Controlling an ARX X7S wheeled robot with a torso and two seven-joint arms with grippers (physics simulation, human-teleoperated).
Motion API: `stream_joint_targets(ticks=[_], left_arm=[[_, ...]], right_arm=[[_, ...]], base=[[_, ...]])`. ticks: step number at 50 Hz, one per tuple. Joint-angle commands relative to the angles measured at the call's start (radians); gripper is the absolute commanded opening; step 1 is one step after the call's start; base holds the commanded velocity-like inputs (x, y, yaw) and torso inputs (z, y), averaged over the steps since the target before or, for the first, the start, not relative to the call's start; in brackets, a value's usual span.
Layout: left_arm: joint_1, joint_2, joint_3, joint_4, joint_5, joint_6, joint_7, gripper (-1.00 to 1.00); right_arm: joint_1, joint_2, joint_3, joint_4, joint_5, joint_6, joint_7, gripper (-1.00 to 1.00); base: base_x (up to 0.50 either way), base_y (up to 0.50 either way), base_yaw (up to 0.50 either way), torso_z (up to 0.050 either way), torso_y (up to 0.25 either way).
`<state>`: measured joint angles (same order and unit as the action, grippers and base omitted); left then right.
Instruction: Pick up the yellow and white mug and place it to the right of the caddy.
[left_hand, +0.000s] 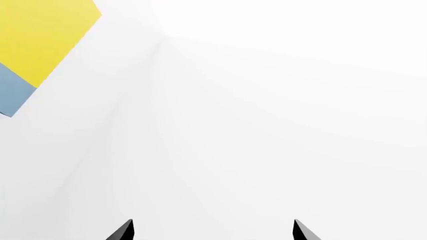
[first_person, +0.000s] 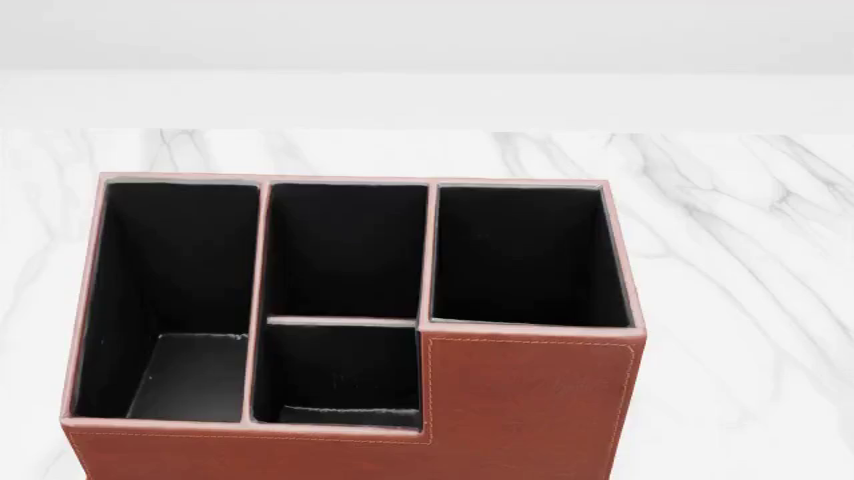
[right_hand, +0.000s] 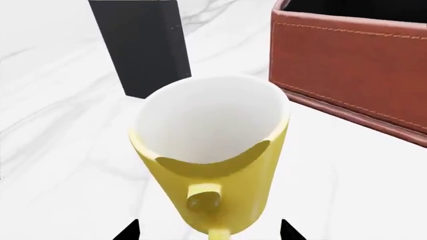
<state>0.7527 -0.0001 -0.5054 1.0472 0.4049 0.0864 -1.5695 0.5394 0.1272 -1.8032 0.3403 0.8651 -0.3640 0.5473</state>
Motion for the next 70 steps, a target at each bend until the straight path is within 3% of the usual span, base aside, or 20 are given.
stream_joint_targets(ticks=[1, 8, 9, 39, 56, 70], left_arm=[[-0.003, 0.000, 0.006, 0.000, 0.007, -0.004, 0.000, 1.00], [-0.003, 0.000, 0.006, 0.000, 0.006, -0.004, 0.000, 1.00], [-0.003, 0.000, 0.004, 0.000, 0.004, -0.003, 0.000, 1.00], [0.013, 0.000, -0.020, 0.000, -0.021, 0.016, -0.001, 1.00], [0.001, 0.000, -0.001, 0.000, -0.002, 0.003, 0.000, 1.00], [0.001, 0.000, -0.003, 0.000, -0.004, 0.003, 0.000, 1.00]], right_arm=[[-0.005, -0.015, 0.008, 0.030, 0.010, 0.002, -0.033, 1.00], [-0.007, -0.029, 0.020, 0.067, 0.036, 0.018, -0.056, 1.00], [-0.006, -0.029, 0.022, 0.068, 0.042, 0.022, -0.060, -1.00], [0.000, -0.022, 0.020, 0.037, 0.007, 0.056, -0.021, -1.00], [0.136, 0.049, -0.051, -0.345, -0.263, 0.231, 0.347, -1.00], [0.205, 0.058, -0.077, -0.550, -0.353, 0.390, 0.488, -1.00]], base=[[0.00, 0.00, 0.00, 0.000, 0.000], [0.00, 0.00, 0.00, 0.000, 0.000], [0.00, 0.00, 0.00, 0.000, 0.000], [0.00, 0.00, 0.00, 0.000, 0.000], [0.00, 0.00, 0.00, 0.000, 0.000], [0.00, 0.00, 0.00, 0.000, 0.000]])
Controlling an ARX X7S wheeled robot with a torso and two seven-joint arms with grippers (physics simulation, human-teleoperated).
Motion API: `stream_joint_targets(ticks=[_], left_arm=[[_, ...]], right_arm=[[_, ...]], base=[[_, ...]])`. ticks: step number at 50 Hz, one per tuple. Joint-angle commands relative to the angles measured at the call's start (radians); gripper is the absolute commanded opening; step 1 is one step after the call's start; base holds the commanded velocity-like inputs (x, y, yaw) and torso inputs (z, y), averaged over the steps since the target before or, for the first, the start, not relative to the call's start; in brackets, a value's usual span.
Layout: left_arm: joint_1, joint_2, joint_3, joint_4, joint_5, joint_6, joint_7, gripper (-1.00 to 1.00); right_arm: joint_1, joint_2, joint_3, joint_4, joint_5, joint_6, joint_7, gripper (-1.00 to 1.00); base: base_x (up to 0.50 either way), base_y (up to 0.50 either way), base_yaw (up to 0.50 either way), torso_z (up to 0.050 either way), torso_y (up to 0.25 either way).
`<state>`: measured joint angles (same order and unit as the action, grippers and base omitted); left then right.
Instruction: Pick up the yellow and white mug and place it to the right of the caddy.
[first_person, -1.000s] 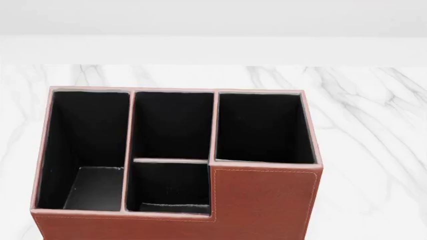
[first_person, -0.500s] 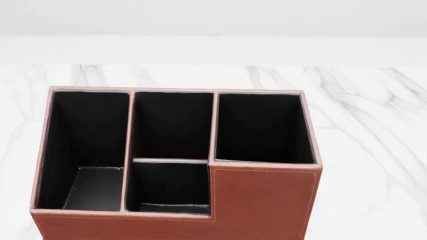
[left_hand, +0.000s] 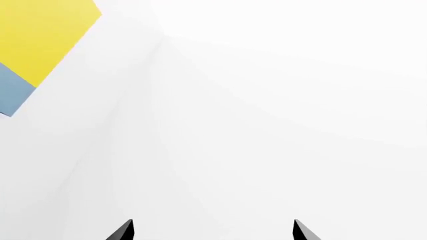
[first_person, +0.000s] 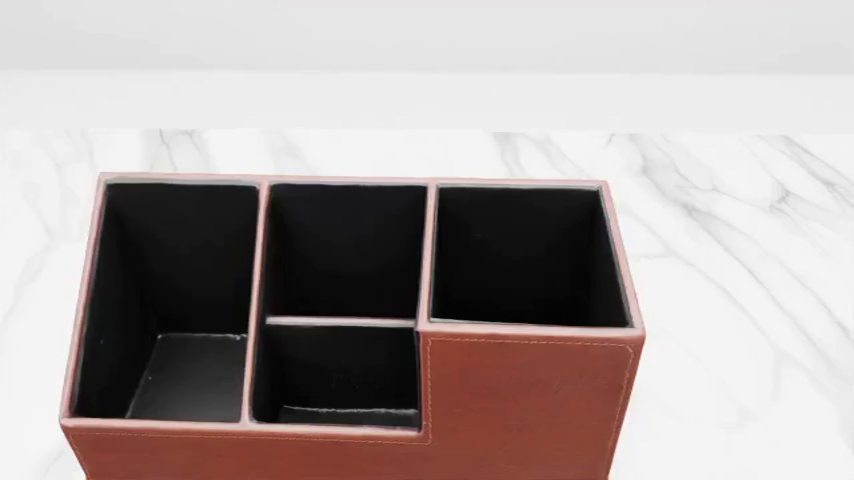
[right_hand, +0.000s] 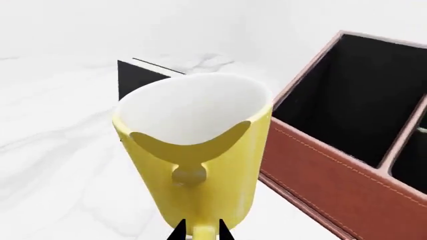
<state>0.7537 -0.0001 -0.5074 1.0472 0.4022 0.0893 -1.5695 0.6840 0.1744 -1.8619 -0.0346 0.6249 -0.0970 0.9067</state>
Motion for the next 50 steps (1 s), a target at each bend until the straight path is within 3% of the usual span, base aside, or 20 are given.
stream_joint_targets(ticks=[1, 19, 50], left_arm=[[0.000, 0.000, -0.001, 0.000, -0.001, 0.000, 0.000, 1.00], [0.003, 0.000, 0.000, 0.000, 0.000, 0.001, 0.000, 1.00], [-0.008, 0.000, 0.015, 0.000, 0.016, -0.012, 0.002, 1.00]], right_arm=[[0.064, 0.012, -0.019, -0.185, -0.117, 0.131, 0.136, -1.00], [0.127, 0.062, 0.014, -0.379, -0.167, 0.240, 0.256, -1.00], [0.240, 0.068, 0.046, -0.867, -0.209, 0.611, 0.461, -1.00]], base=[[0.00, 0.00, 0.00, 0.000, 0.000], [0.00, 0.00, 0.00, 0.000, 0.000], [0.00, 0.00, 0.00, 0.000, 0.000]])
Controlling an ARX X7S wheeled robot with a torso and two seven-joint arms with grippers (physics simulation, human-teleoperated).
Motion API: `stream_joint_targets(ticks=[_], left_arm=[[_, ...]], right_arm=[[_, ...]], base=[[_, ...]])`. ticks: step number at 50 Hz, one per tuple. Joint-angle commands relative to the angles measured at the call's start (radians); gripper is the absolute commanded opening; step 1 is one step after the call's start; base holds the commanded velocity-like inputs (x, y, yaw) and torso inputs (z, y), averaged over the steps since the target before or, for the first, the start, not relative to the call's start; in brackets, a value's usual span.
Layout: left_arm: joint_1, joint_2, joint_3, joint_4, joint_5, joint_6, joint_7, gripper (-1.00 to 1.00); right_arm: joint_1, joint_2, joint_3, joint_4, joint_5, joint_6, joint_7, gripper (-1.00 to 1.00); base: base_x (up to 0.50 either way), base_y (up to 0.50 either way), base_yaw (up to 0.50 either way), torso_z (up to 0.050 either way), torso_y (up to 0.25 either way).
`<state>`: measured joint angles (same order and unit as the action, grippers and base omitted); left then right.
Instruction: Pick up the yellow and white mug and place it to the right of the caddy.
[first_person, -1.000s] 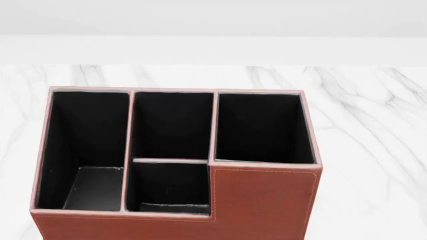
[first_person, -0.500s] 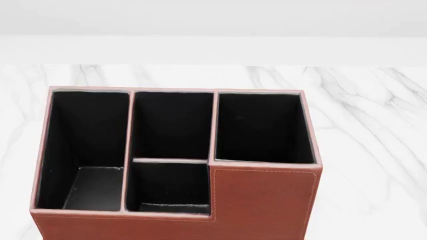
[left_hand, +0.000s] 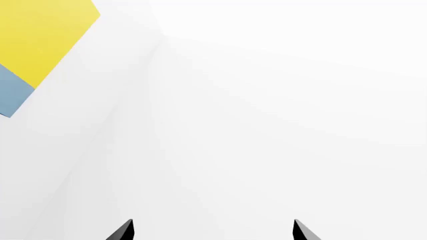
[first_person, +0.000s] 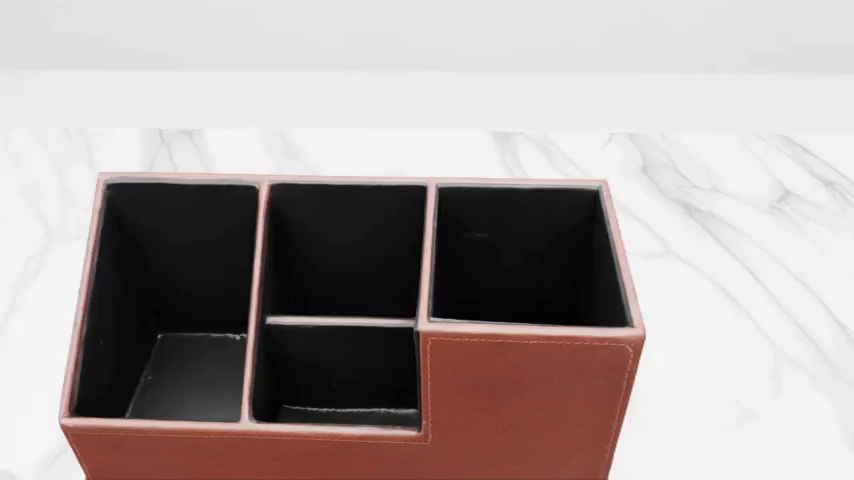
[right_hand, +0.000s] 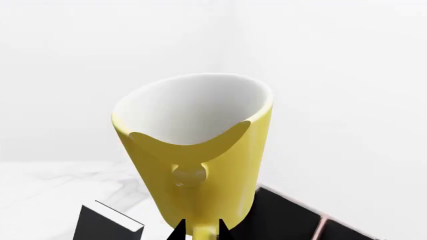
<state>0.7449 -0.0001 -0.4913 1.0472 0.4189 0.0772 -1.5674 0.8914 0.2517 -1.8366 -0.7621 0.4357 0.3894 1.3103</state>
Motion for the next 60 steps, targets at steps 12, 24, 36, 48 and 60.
stream_joint_targets(ticks=[12, 24, 36, 48, 60], left_arm=[[0.010, 0.000, -0.018, 0.000, -0.020, 0.007, -0.001, 1.00], [-0.005, 0.000, -0.001, 0.000, -0.004, -0.005, 0.006, 1.00], [-0.003, 0.000, 0.001, 0.000, -0.004, -0.006, 0.006, 1.00], [-0.021, 0.000, 0.017, 0.000, 0.015, -0.021, 0.013, 1.00], [-0.008, 0.000, 0.011, 0.000, 0.006, -0.012, 0.007, 1.00]], right_arm=[[0.072, 0.010, 0.091, -0.261, 0.021, 0.236, 0.115, -1.00], [0.239, 0.071, 0.078, -0.285, 0.108, 0.158, 0.260, -1.00], [0.303, 0.189, 0.104, -0.285, 0.102, 0.077, 0.260, -1.00], [0.367, 0.328, 0.113, -0.285, 0.096, -0.047, 0.260, -1.00], [0.456, 0.517, 0.096, -0.285, 0.086, -0.188, 0.260, -1.00]], base=[[0.00, 0.00, 0.00, 0.000, 0.000], [0.00, 0.00, 0.00, 0.000, 0.000], [0.00, 0.00, 0.00, 0.000, 0.000], [0.00, 0.00, 0.00, 0.000, 0.001], [0.00, 0.00, 0.00, 0.000, 0.000]])
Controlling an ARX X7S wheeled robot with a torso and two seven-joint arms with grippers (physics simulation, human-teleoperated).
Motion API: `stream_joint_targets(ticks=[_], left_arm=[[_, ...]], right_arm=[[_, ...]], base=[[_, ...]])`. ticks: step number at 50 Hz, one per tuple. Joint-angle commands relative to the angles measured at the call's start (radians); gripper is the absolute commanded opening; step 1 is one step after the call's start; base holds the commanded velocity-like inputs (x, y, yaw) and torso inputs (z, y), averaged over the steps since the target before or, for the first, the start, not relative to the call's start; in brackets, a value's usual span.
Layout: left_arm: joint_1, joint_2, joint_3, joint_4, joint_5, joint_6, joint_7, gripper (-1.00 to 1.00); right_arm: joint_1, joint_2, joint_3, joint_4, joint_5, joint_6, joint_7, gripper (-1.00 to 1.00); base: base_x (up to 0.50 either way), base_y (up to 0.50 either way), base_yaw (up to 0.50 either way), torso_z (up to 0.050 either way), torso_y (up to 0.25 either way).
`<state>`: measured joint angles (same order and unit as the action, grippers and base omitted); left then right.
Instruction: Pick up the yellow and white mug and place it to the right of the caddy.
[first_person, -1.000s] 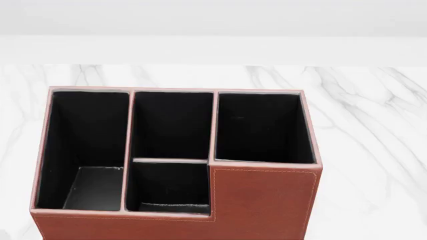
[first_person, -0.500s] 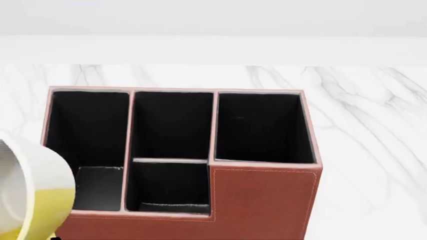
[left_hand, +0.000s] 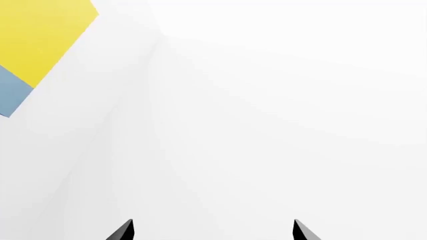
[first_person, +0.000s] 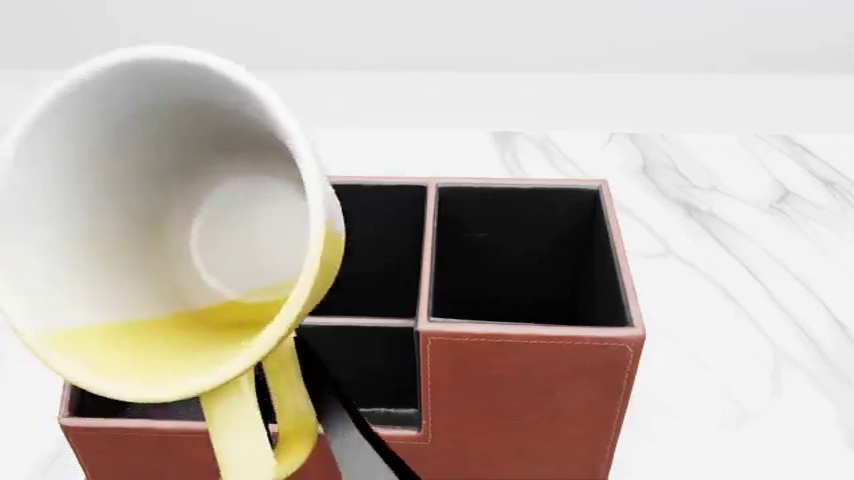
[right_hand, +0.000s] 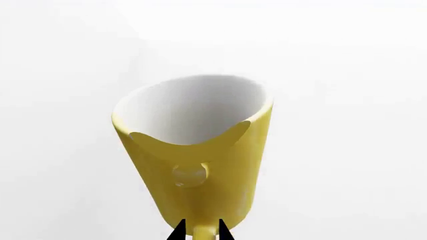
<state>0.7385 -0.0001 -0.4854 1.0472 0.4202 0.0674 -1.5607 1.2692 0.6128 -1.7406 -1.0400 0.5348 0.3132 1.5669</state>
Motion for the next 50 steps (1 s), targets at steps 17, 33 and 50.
stream_joint_targets(ticks=[17, 33, 50], left_arm=[[-0.006, 0.000, 0.002, 0.000, 0.003, -0.008, 0.007, 1.00], [0.006, 0.000, -0.004, 0.000, -0.005, 0.001, 0.001, 1.00], [-0.018, 0.000, 0.011, 0.000, 0.011, -0.019, 0.016, 1.00]], right_arm=[[0.126, 0.364, -0.014, -0.007, -0.015, -0.256, 0.004, -1.00], [0.069, 0.514, 0.064, -0.007, -0.005, -0.321, 0.004, -1.00], [-0.181, 0.613, 0.342, -0.007, 0.044, -0.309, 0.004, -1.00]], base=[[0.00, 0.00, 0.00, 0.000, 0.000], [0.00, 0.00, 0.00, 0.000, 0.001], [0.00, 0.00, 0.00, 0.000, 0.000]])
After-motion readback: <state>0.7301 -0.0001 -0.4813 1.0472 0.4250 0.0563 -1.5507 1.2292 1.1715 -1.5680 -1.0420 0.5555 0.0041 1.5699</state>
